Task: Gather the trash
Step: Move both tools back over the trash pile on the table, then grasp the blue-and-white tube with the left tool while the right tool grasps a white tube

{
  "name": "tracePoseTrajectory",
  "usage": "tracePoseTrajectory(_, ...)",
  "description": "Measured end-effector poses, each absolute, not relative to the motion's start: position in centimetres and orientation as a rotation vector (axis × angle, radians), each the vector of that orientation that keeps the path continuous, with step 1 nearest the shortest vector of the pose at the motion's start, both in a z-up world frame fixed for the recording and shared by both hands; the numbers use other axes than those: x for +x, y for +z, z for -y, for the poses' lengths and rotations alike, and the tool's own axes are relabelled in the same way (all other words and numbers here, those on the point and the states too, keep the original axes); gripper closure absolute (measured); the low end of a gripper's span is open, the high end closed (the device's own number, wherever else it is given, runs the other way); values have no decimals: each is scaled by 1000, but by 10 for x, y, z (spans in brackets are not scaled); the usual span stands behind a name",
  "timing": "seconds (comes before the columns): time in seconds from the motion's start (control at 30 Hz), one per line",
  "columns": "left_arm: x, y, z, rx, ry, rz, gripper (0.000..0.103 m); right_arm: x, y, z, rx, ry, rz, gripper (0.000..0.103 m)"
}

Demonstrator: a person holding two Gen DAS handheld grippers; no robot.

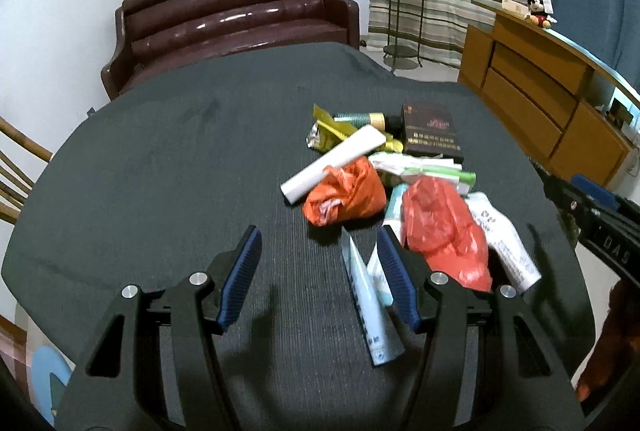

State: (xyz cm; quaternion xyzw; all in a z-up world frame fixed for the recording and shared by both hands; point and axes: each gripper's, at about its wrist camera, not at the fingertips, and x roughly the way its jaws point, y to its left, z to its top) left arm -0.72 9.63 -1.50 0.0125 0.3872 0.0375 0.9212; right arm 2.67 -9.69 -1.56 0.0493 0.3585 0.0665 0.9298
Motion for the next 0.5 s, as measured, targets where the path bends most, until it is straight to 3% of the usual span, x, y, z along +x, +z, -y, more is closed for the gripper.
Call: tracePoseTrajectory(0.5, -13, -37, -100, 11, 57, -844, 45, 9, -18, 98, 96, 133, -725, 54)
